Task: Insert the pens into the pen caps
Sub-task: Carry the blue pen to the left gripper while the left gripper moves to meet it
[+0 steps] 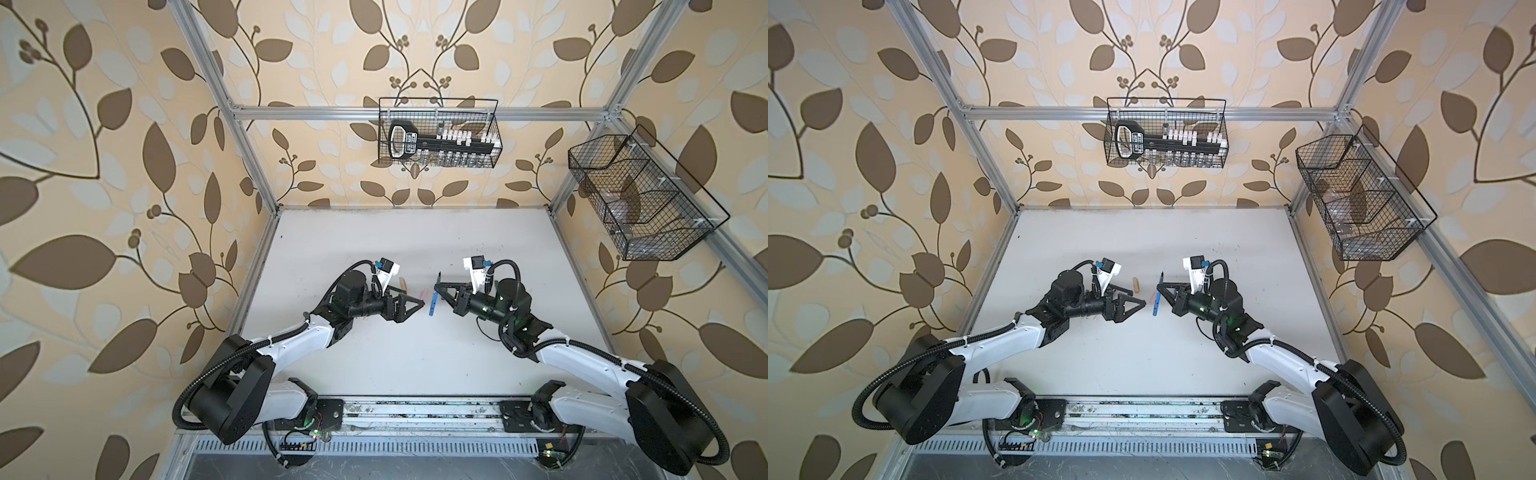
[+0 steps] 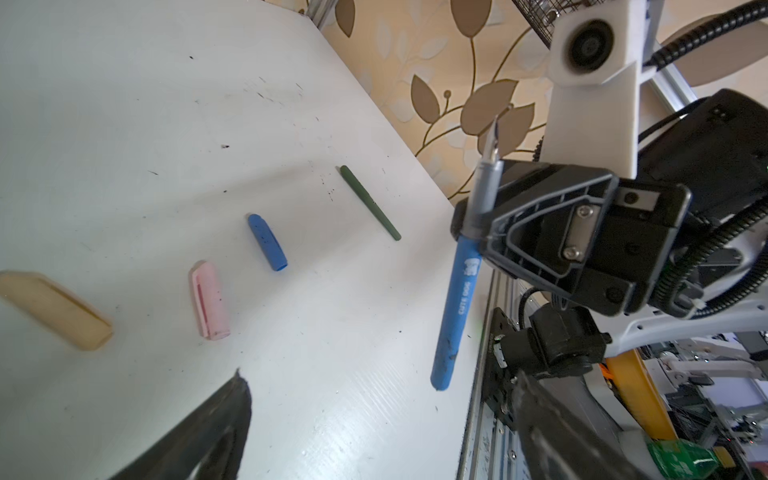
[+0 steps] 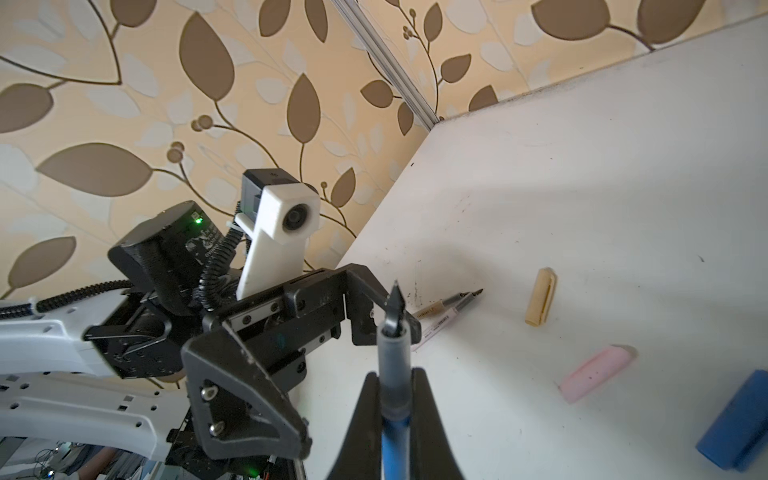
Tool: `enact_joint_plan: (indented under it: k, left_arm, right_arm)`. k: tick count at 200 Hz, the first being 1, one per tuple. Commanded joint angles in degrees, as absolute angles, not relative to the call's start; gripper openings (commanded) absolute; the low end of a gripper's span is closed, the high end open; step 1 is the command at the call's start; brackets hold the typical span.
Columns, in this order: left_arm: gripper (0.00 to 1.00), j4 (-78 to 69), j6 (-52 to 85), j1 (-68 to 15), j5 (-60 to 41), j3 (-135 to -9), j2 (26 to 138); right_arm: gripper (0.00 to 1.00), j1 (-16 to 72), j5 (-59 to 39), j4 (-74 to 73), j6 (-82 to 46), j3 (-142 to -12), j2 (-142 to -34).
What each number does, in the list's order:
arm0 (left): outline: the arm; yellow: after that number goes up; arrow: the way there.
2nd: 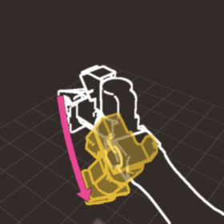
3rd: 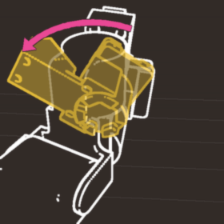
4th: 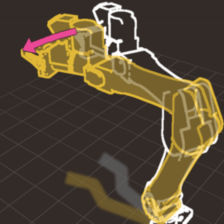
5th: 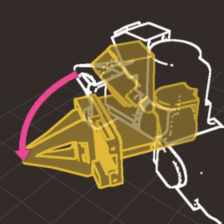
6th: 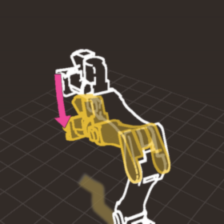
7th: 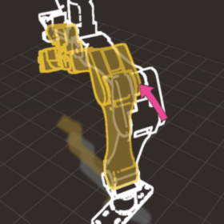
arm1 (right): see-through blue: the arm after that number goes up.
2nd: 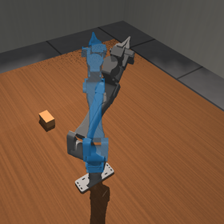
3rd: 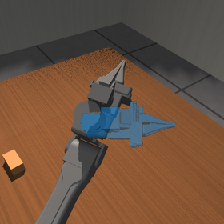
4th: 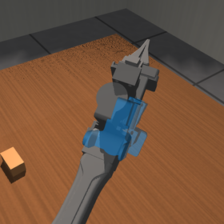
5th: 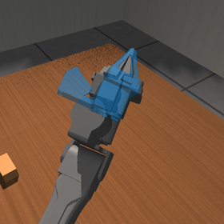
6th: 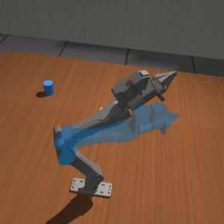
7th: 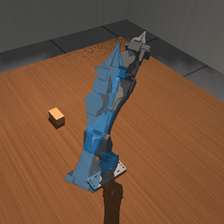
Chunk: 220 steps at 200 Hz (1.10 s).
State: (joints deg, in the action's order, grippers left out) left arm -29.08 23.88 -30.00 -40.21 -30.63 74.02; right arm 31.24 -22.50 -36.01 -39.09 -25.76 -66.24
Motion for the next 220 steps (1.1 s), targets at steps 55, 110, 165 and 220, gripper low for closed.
enact_joint_plan:
  k: [55, 110, 165, 220]
  left_arm:
    - [0.94, -32.46, 24.11, -32.83, -45.44, -33.46, 74.53]
    - [0.85, -31.85, 24.78, -33.07, -45.7, -34.37, 75.67]
    - [0.55, -31.86, 24.92, -33.5, -47.06, -34.99, 76.02]
    - [0.5, -30.66, 24.96, -33.58, -47.03, -35.68, 76.54]
  right_arm:
    - [0.08, 33.92, -21.27, -45.97, -42.14, -29.05, -74.29]
    - [0.08, 36.45, -20.18, -50.23, -42.54, -29.07, -75.56]
    - [0.08, 37.95, -18.81, -54.09, -42.9, -29.36, -77.56]
    - [0.08, 37.94, -16.58, -53.34, -41.68, -28.24, -75.61]
